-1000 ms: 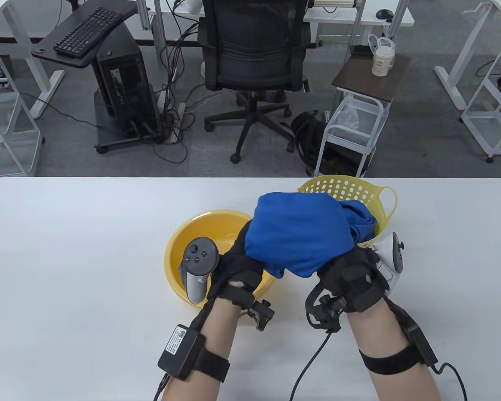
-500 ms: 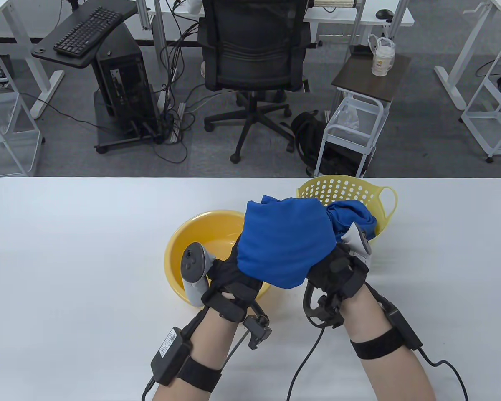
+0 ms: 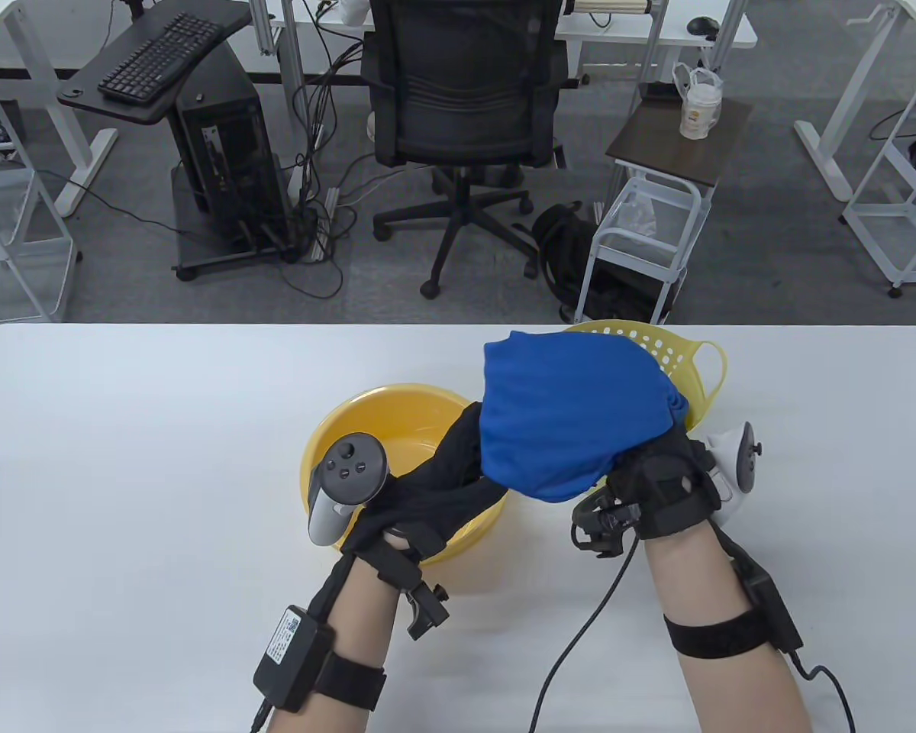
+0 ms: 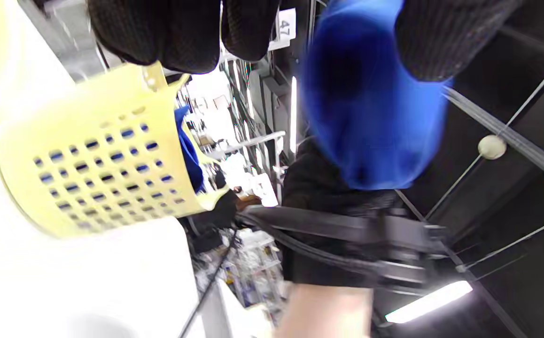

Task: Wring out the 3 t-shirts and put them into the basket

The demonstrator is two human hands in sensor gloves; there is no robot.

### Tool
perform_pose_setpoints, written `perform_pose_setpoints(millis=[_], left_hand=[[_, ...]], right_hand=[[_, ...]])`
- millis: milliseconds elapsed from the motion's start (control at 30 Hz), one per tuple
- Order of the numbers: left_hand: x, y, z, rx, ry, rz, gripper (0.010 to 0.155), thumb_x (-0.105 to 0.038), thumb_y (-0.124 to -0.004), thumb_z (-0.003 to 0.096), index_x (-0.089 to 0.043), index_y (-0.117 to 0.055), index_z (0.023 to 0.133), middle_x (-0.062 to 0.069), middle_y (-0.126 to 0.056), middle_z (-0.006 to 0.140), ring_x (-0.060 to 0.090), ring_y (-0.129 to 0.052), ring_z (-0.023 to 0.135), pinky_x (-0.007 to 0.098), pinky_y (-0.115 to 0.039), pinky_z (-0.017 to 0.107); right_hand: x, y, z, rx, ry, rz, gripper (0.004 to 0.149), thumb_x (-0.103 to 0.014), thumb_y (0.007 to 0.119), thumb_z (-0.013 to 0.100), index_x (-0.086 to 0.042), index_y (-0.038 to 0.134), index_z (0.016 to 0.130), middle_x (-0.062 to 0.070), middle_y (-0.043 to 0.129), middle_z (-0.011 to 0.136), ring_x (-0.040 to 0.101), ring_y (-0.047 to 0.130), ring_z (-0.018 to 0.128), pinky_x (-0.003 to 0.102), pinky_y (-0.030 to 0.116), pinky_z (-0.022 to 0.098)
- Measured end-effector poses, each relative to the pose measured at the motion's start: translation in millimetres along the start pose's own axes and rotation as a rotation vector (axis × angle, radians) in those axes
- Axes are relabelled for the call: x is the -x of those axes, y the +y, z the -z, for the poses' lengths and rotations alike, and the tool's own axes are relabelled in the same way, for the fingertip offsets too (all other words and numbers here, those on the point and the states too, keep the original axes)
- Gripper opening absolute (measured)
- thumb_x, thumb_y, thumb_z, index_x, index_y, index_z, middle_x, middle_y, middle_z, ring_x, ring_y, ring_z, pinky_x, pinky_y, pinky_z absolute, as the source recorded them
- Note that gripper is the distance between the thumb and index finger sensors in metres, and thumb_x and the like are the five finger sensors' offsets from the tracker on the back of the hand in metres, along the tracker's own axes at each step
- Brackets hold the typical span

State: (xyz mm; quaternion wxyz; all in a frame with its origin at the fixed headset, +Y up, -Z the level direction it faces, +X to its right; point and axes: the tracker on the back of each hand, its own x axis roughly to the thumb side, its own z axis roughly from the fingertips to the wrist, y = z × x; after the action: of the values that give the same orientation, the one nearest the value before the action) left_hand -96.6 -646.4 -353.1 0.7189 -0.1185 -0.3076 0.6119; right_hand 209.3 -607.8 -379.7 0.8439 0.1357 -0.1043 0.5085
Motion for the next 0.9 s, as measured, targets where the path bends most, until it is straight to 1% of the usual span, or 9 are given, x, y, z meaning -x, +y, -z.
perform_pose_setpoints(millis=[100,200,367,467,500,633,733,833,900], left_hand=[[4,-2,1,0.119,-0.021,-0.269,0.097,-0.073,-0.078,0.0581,-0.035,-0.014,0.121,0.014,-0.050,0.131,0.044,-0.076,0.103,0.053,-0.076,0.070],[7,-7,2,0.183,-0.031,-0.381,0.103,-0.080,-0.073,0.0563,-0.032,-0.008,0.120,0.019,-0.045,0.131,0.043,-0.081,0.099,0.047,-0.082,0.065],[13,-3,-3,0.145,-0.091,-0.650,0.114,-0.090,-0.067,0.0506,-0.027,0.000,0.119,0.030,-0.041,0.127,0.040,-0.085,0.093,0.041,-0.086,0.061],[15,8,-10,0.113,-0.083,-0.616,0.116,-0.093,-0.067,0.0492,-0.030,0.001,0.119,0.030,-0.041,0.127,0.047,-0.080,0.094,0.044,-0.085,0.062],[17,11,-12,0.110,-0.061,-0.592,0.116,-0.093,-0.068,0.0487,-0.031,0.000,0.119,0.028,-0.043,0.128,0.049,-0.080,0.095,0.044,-0.085,0.062],[16,14,-13,0.130,-0.060,-0.507,0.111,-0.089,-0.078,0.0478,-0.040,-0.011,0.122,0.018,-0.049,0.131,0.050,-0.069,0.105,0.051,-0.082,0.065],[11,14,-11,0.162,-0.135,-0.526,0.106,-0.085,-0.081,0.0505,-0.043,-0.014,0.122,0.019,-0.030,0.135,0.052,-0.054,0.114,0.059,-0.074,0.072],[9,11,-8,0.167,-0.226,-0.584,0.094,-0.070,-0.085,0.0590,-0.044,-0.020,0.122,0.019,-0.026,0.135,0.051,-0.053,0.115,0.062,-0.072,0.074],[9,13,-7,0.093,-0.237,-0.599,0.080,-0.057,-0.083,0.0626,-0.045,-0.031,0.122,0.014,-0.037,0.135,0.050,-0.059,0.113,0.061,-0.075,0.073]], right_hand=[[-13,1,-2,0.021,-0.198,-0.187,0.048,-0.029,0.077,0.061,-0.010,0.065,0.103,0.034,0.081,0.084,0.042,0.096,0.033,0.034,0.086,0.016],[-18,22,-10,-0.069,-0.401,-0.359,0.048,-0.031,0.078,0.060,-0.013,0.067,0.103,0.031,0.082,0.086,0.043,0.095,0.036,0.036,0.087,0.019],[-14,69,-28,-0.462,-0.567,-0.519,0.047,-0.031,0.084,0.057,-0.015,0.075,0.100,0.030,0.084,0.090,0.053,0.093,0.047,0.047,0.086,0.027],[-8,88,-36,-0.737,-0.570,-0.636,0.044,-0.035,0.084,0.056,-0.017,0.080,0.095,0.025,0.084,0.094,0.057,0.088,0.060,0.055,0.084,0.038],[-5,92,-40,-0.775,-0.556,-0.640,0.043,-0.034,0.085,0.056,-0.015,0.082,0.094,0.025,0.083,0.095,0.059,0.085,0.061,0.057,0.082,0.040],[-3,98,-42,-0.822,-0.569,-0.598,0.041,-0.035,0.086,0.054,-0.013,0.086,0.089,0.026,0.084,0.091,0.060,0.084,0.058,0.057,0.082,0.038],[-3,100,-44,-0.835,-0.583,-0.558,0.040,-0.036,0.086,0.053,-0.013,0.087,0.087,0.026,0.084,0.091,0.060,0.083,0.058,0.058,0.081,0.038],[-3,102,-47,-0.856,-0.585,-0.546,0.040,-0.036,0.086,0.053,-0.012,0.088,0.086,0.025,0.084,0.091,0.060,0.081,0.059,0.058,0.079,0.039],[-5,103,-48,-0.841,-0.618,-0.587,0.040,-0.036,0.085,0.053,-0.012,0.088,0.085,0.025,0.084,0.091,0.060,0.081,0.060,0.058,0.079,0.040]])
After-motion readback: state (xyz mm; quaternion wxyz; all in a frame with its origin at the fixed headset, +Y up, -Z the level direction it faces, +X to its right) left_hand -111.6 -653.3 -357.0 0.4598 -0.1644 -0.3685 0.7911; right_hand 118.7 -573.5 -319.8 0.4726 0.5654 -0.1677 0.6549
